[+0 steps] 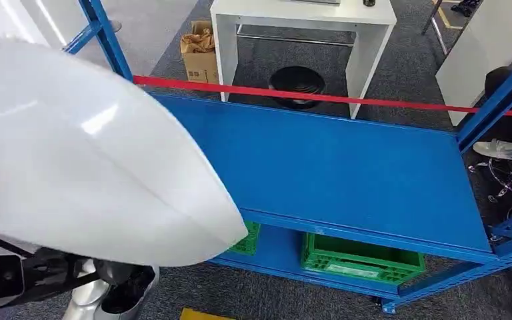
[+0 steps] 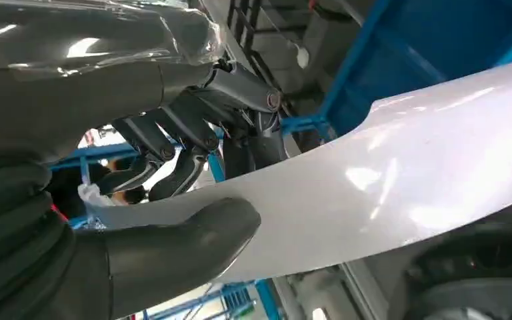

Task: Take the parts from the cabinet and place them on the table.

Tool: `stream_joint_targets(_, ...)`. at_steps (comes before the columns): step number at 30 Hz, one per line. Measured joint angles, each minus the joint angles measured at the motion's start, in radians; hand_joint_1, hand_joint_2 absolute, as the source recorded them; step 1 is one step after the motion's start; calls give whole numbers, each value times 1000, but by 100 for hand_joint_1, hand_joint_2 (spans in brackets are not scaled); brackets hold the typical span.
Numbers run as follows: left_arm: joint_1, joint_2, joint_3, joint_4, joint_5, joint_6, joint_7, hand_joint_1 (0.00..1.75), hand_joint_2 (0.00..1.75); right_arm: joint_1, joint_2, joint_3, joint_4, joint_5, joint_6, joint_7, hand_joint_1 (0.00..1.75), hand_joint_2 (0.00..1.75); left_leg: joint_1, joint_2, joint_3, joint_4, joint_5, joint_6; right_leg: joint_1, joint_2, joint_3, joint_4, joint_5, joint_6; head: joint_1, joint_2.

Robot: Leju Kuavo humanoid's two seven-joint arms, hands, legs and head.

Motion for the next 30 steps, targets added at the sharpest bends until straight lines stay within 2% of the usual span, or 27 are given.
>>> stream_joint_targets(6, 6, 31, -37, -34, -23, 39, 0, 175, 175, -2, -6, 0, 0, -2, 1, 10, 0, 0, -7, 0, 0, 1, -4, 7, -7, 0, 0, 0, -2, 5, -1, 0)
stream_joint_targets(9, 8, 37, -50, -44, -30, 52, 0, 175, 175, -5, -6, -4, 0, -13, 2, 20, 0, 0, -10, 0, 1, -1, 0, 17, -10, 0, 2, -4, 2, 15, -1, 0)
stream_joint_targets(10, 8, 38, -53, -48, -31, 53, 0, 175, 175, -7, -8, -4, 0, -16, 3, 25, 0, 0, -1, 3, 8, -18, 9, 24, -5, 1, 4, -3, -3, 16, -1, 0)
stream_joint_targets(11, 9, 39, -57, -48, -33, 56, 0, 175, 175, -8, -11, -5, 0, -19, 4, 30, 0, 0, 3, 5, 13, -25, 12, 27, -5, -1, -1, 14, -20, 21, 1, 0)
stream_joint_targets(12, 9, 39, -62, -47, -35, 63, 0, 175, 175, -8, -12, -5, 0, -21, 7, 34, 0, 0, 6, 7, 13, -26, 14, 29, -6, -1, -23, 63, -55, 25, 3, 0)
stream_joint_targets(14, 14, 41, -70, -43, -39, 73, 0, 175, 175, -9, -17, -8, 0, -22, 11, 42, 0, 0, 7, 9, 10, -25, 14, 29, -13, -1, -102, 228, -132, 34, 2, 0)
stream_joint_targets(15, 15, 41, -72, -39, -40, 73, 1, 175, 175, -9, -20, -10, 0, -22, 12, 43, 0, 0, 7, 9, 9, -25, 15, 28, -16, -1, -134, 296, -150, 39, 3, 0)
stream_joint_targets(16, 16, 42, -74, -35, -40, 73, 2, 175, 175, -8, -23, -12, 0, -22, 13, 44, 0, 0, 8, 9, 9, -25, 16, 27, -18, -1, -144, 312, -138, 41, 2, 0)
stream_joint_targets(17, 16, 42, -74, -34, -39, 73, 2, 175, 175, -7, -26, -13, 0, -22, 13, 45, 0, 0, 10, 9, 9, -24, 17, 24, -21, -2, -128, 278, -106, 43, 2, 0)
stream_joint_targets(19, 16, 42, -77, -30, -39, 73, 2, 175, 175, -9, -31, -14, 0, -22, 13, 45, 0, 0, 18, 8, 8, -18, 17, 16, -29, -2, -40, 97, -9, 51, 2, 0)
stream_joint_targets(20, 16, 42, -78, -29, -39, 73, 2, 175, 175, -10, -31, -14, 0, -22, 13, 45, 0, 0, 17, 7, 5, -12, 16, 8, -37, -2, 1, 10, 11, 58, 4, 0)
stream_joint_targets(21, 16, 42, -79, -29, -40, 74, 2, 175, 175, -11, -27, -14, 0, -22, 13, 46, 0, 0, 14, 3, -2, -10, 18, 0, -31, 9, 7, 15, 12, 50, 5, 0)
stream_joint_targets(24, 15, 44, -83, -19, -45, 90, 2, 175, 175, -15, -34, -19, 0, -36, 13, 48, 0, 0, 14, -2, -8, -10, 34, -20, -28, 11, -10, 15, 17, 27, 1, 0)
stream_joint_targets(25, 13, 45, -86, -10, -45, 93, 2, 175, 175, -14, -34, -24, 0, -42, 13, 47, 0, 0, 15, -4, -12, -9, 37, -26, -33, 8, -18, 11, 25, 16, 3, 0)
stream_joint_targets(26, 12, 45, -88, -6, -43, 94, 2, 175, 175, -16, -35, -28, 0, -46, 14, 47, 0, 0, 17, 0, -19, 0, 18, -31, -34, 4, -24, 10, 31, 6, 3, 0)
stream_joint_targets(27, 6, 47, -90, 2, -39, 94, 2, 175, 175, -19, -38, -32, 0, -56, 14, 43, 0, 0, 18, 8, -35, 39, -25, -37, -34, 2, -32, 10, 38, -4, -6, 0)
stream_joint_targets(29, -17, 47, -99, 28, -26, 92, 2, 175, 175, -20, -43, -44, 0, -74, 10, 36, 0, 0, 22, 10, -91, 189, -125, -46, -33, -4, -53, 11, 53, -7, -7, 0)
stream_joint_targets(30, -22, 47, -103, 41, -24, 90, 2, 175, 175, -20, -45, -52, 0, -82, 9, 34, 0, 0, 23, 11, -116, 268, -159, -48, -32, -9, -65, 11, 61, -8, -7, 0)
